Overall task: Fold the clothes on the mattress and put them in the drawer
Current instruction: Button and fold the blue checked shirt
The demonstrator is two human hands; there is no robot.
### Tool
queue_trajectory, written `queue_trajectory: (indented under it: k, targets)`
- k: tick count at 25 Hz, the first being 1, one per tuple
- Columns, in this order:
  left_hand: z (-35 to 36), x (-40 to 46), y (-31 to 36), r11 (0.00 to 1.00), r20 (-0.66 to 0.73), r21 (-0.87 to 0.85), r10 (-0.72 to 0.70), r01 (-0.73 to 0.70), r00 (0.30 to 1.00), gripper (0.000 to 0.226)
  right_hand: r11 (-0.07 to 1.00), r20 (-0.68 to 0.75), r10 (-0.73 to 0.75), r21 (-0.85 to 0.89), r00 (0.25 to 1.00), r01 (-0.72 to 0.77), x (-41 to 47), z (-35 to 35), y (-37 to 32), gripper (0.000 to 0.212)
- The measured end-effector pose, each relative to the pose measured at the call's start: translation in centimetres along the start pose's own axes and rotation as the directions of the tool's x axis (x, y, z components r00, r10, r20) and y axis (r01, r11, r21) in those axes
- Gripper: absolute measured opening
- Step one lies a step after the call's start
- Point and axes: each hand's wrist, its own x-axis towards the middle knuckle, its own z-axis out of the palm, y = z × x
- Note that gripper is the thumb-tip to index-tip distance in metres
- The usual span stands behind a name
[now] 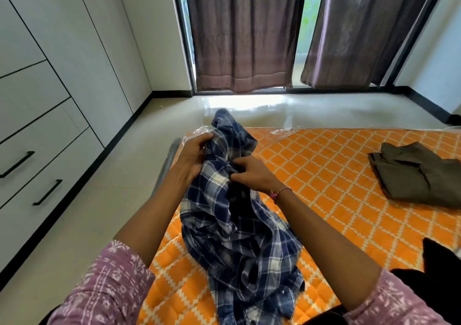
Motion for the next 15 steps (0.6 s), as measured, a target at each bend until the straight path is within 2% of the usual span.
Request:
queue_trajectory:
  k: [1,2,3,4,5,6,7,8,9,11,12,13,14,15]
  targets:
    - [-0.1,0.3,0.2,1.0,-0.038,0.011,-0.007,0.007,0.999,0.018,0.998,-0.07,-0.008,-0.068,0.998,0.003,0.0,0.3,0.5,0.017]
    - [-0.3,0.7,0.2,0.999,-0.093,0.045,0.013,-0.009,0.996,0.014,0.985,-0.185,0.001,-0.167,0.983,-0.032,-0.4,0.5,0.8,0.014]
    - [-0.7,0.9,0.0,0.991,-0.156,0.123,0.076,-0.057,0.985,0.012,0.965,-0.32,-0.005,-0.248,0.947,-0.079,-0.8,0.6,1.2,0.006]
    - [-1.1,0.9,-0.5,0.951,-0.187,0.28,0.185,-0.128,0.965,0.012,0.948,-0.419,0.002,-0.287,0.908,-0.134,-1.1,0.6,1.7,0.012]
    - [-1.6,0.6,-1.5,0.853,-0.14,0.48,0.305,-0.205,0.942,0.022,0.946,-0.455,0.024,-0.277,0.89,-0.167,-1.4,0.8,2.1,0.019]
    - [-1.9,0.0,-2.9,0.722,0.013,0.634,0.348,-0.278,0.937,0.032,0.954,-0.458,0.059,-0.234,0.887,-0.185,-1.7,1.2,2.5,0.023]
    - [-2.1,-1.1,-4.5,0.6,0.204,0.722,0.29,-0.344,0.935,0.034,0.959,-0.436,0.096,-0.202,0.895,-0.2,-2.0,1.9,2.9,0.024]
    - [-2.2,-2.1,-6.1,0.502,0.359,0.772,0.162,-0.39,0.919,0.027,0.957,-0.428,0.117,-0.191,0.896,-0.217,-2.2,2.6,3.2,0.022]
    - [-2.2,-3.1,-7.4,0.412,0.426,0.818,0.037,-0.402,0.904,0.022,0.952,-0.438,0.132,-0.195,0.889,-0.237,-2.4,3.3,3.5,0.02]
    - [-2.7,-4.5,-8.9,0.25,0.41,0.89,-0.07,-0.382,0.909,0.024,0.941,-0.453,0.169,-0.191,0.876,-0.28,-2.6,4.2,4.3,0.018]
    - [-3.1,-5.1,-8.9,0.139,0.369,0.923,-0.062,-0.358,0.927,0.024,0.938,-0.451,0.179,-0.19,0.875,-0.29,-2.5,4.4,4.8,0.019]
    - [-3.6,-5.8,-8.6,-0.003,0.305,0.952,0.021,-0.305,0.952,0.021,0.934,-0.43,0.183,-0.206,0.884,-0.293,-2.5,4.5,5.4,0.022]
    - [-4.2,-6.8,-8.3,-0.132,0.225,0.97,0.17,-0.204,0.959,0.017,0.925,-0.394,0.179,-0.246,0.901,-0.291,-2.7,4.6,6.0,0.027]
    - [-4.7,-8.2,-8.2,-0.211,0.156,0.973,0.317,-0.091,0.936,0.015,0.907,-0.353,0.184,-0.299,0.917,-0.297,-3.0,4.8,6.5,0.031]
